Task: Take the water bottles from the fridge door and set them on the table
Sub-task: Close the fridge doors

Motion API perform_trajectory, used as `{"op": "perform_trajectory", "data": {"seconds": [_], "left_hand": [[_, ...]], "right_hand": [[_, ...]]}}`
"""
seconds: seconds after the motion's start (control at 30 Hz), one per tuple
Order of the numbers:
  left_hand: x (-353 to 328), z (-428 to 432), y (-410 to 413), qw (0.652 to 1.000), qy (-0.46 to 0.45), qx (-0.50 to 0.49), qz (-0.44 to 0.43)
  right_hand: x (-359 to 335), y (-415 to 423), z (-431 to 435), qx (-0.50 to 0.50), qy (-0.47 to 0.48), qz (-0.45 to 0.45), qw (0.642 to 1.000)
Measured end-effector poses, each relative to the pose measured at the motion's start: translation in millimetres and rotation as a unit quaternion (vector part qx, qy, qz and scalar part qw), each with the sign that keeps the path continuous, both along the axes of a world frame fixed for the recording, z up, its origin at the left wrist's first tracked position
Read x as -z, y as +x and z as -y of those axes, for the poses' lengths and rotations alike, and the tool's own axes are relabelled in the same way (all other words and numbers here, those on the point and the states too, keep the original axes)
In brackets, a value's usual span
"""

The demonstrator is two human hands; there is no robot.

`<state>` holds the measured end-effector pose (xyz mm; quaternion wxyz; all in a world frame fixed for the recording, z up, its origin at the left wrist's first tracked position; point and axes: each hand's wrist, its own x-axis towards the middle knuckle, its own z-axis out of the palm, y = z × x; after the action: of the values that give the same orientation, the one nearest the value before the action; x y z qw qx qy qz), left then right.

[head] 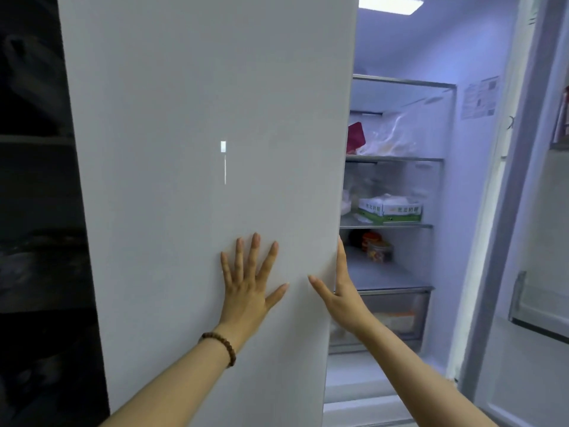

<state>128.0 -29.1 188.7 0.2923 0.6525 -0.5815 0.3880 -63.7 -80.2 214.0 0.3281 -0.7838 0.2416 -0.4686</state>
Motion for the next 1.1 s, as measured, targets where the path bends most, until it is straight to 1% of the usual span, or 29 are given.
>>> {"op": "perform_trajectory", "data": {"seconds": [0.13, 0.27, 0.53, 0.63, 0.73, 0.83, 0.93, 1.0, 1.1], "left_hand": [[1.4, 10.4, 2.6, 1.0, -0.017, -0.011, 0.014], [1.3, 22.5, 5.0, 1.0, -0.019, -0.015, 0.007], [3.9, 29.5, 6.8, 0.999, -0.032, -0.03, 0.017], [1.5, 33.5, 7.9, 0.999, -0.02, -0.04, 0.014], [0.0, 37.9, 10.3, 0.999, -0.002, -0.04, 0.007], [0.9, 40.8, 12.0, 0.999, 0.007, -0.044, 0.006], [0.3, 39.1, 12.0, 0.999, 0.018, -0.047, 0.01], [-2.0, 35.3, 8.4, 0.999, 0.015, -0.031, -0.003], [-10.8, 26.3, -13.6, 0.996, -0.005, 0.059, -0.066]], "right_hand": [[3.0, 7.7, 15.6, 0.004, -0.012, 0.013, 1.0], [1.0, 14.1, 29.2, 0.013, -0.019, 0.014, 1.0], [1.7, 18.4, 36.5, 0.031, -0.024, 0.014, 0.999], [1.4, 21.6, 43.4, 0.055, -0.034, 0.0, 0.998], [5.3, 28.8, 52.0, 0.085, -0.024, -0.009, 0.996], [6.0, 33.3, 53.3, 0.081, -0.024, 0.012, 0.996], [5.4, 30.7, 55.2, 0.084, -0.023, 0.004, 0.996], [4.0, 23.2, 51.7, 0.099, -0.039, -0.019, 0.994], [0.8, -10.4, 40.0, 0.134, -0.05, -0.054, 0.988]]}}
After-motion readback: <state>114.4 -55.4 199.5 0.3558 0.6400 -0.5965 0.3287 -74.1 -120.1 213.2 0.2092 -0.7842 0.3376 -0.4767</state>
